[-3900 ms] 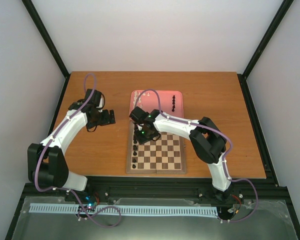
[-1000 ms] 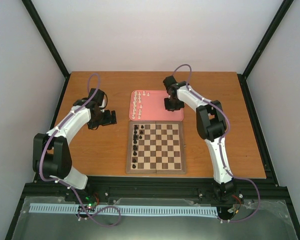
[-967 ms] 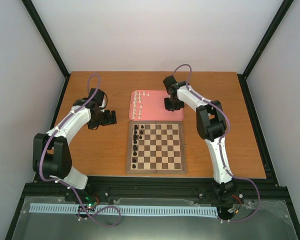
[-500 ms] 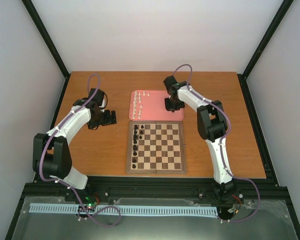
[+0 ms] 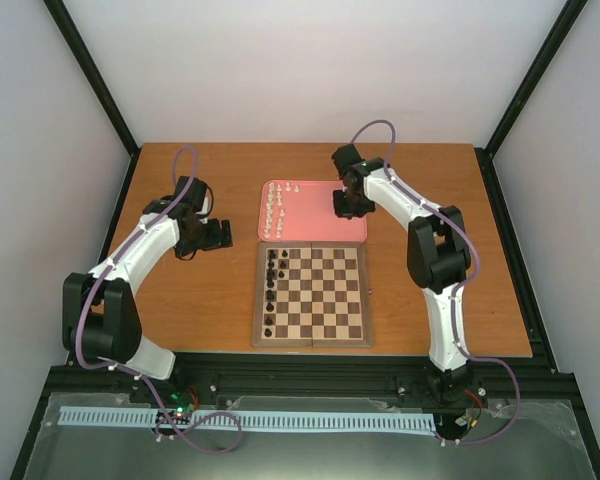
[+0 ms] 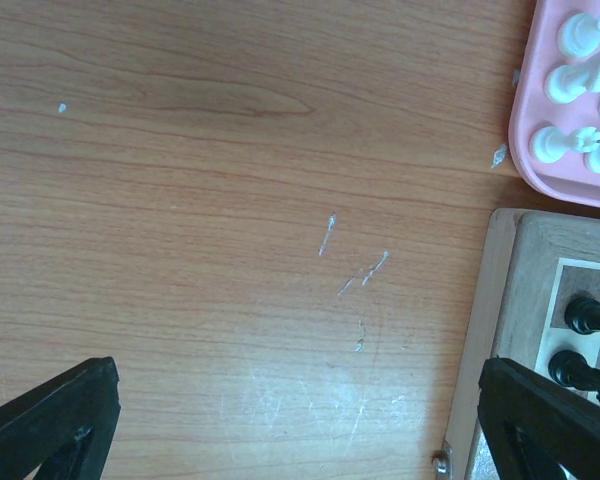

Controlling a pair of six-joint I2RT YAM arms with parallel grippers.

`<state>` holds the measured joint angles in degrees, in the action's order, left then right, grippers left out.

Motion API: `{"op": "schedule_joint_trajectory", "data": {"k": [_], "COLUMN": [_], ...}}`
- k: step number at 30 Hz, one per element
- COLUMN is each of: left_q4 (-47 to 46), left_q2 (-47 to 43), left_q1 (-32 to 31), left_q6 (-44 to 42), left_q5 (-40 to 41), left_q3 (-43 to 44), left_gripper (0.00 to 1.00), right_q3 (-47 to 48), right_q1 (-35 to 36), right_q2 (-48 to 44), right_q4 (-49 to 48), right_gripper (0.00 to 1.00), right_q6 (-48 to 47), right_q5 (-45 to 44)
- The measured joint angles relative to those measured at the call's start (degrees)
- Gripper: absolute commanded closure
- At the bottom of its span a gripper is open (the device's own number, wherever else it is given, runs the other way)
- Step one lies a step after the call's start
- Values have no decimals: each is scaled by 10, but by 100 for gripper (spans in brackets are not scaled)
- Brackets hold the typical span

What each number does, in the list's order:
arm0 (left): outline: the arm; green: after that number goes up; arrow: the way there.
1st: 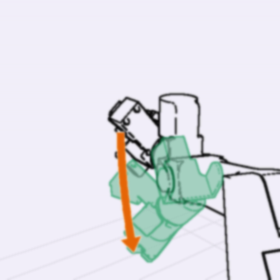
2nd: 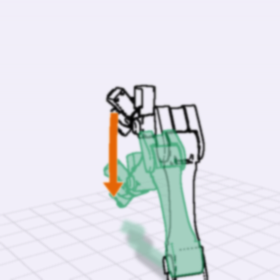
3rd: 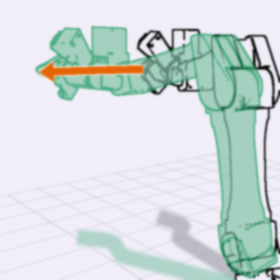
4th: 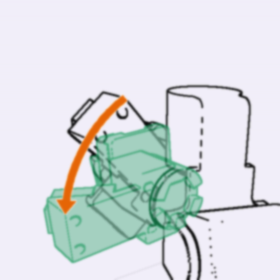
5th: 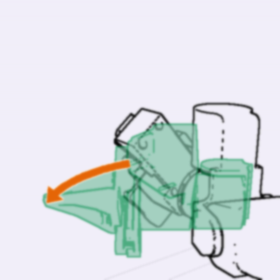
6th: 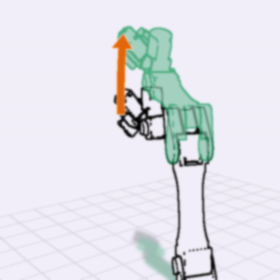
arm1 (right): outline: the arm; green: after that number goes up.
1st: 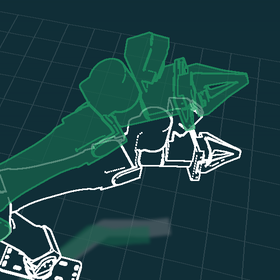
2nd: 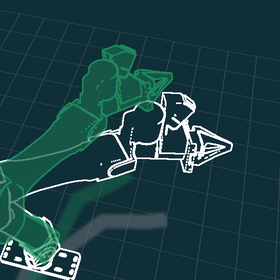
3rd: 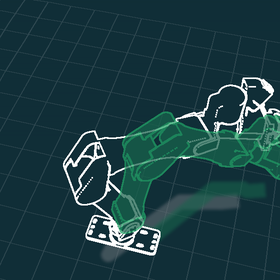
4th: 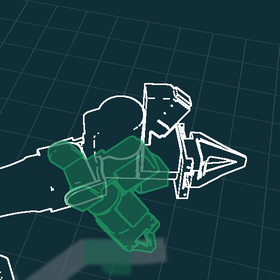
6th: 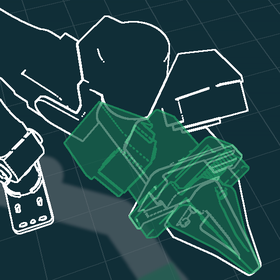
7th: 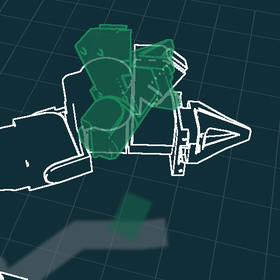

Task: Set up the chess pieces on the board
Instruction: Pick up the chess piece from the storage box, then place the chess piece on the chessboard.

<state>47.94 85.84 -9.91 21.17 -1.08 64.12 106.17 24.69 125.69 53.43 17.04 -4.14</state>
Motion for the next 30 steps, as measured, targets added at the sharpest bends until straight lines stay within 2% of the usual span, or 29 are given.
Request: {"op": "schedule_joint_trajectory", "data": {"k": [5, 11, 19, 24, 30], "left_q4": [0, 0, 0, 0, 0], "left_q2": [-6, -9, -31, -42, -44], "left_q1": [0, 0, 0, 0, 0], "left_q6": [0, 0, 0, 0, 0], "left_q5": [0, -6, -11, -13, -17], "left_q3": [0, 0, -2, -8, -12], "left_gripper": [0, 0, 0, 0, 0], "right_q3": [-10, -56, -112, -113, -117], "right_q1": [30, 137, 273, 308, 314], "right_q2": [-56, -131, -141, -140, -130], "right_q4": [10, 25, 38, 31, 16], "right_gripper": [97, 97, 97, 97, 97], "right_q6": [10, 39, 83, 94, 99], "right_q5": [-3, -1, 5, 14, 25]}}
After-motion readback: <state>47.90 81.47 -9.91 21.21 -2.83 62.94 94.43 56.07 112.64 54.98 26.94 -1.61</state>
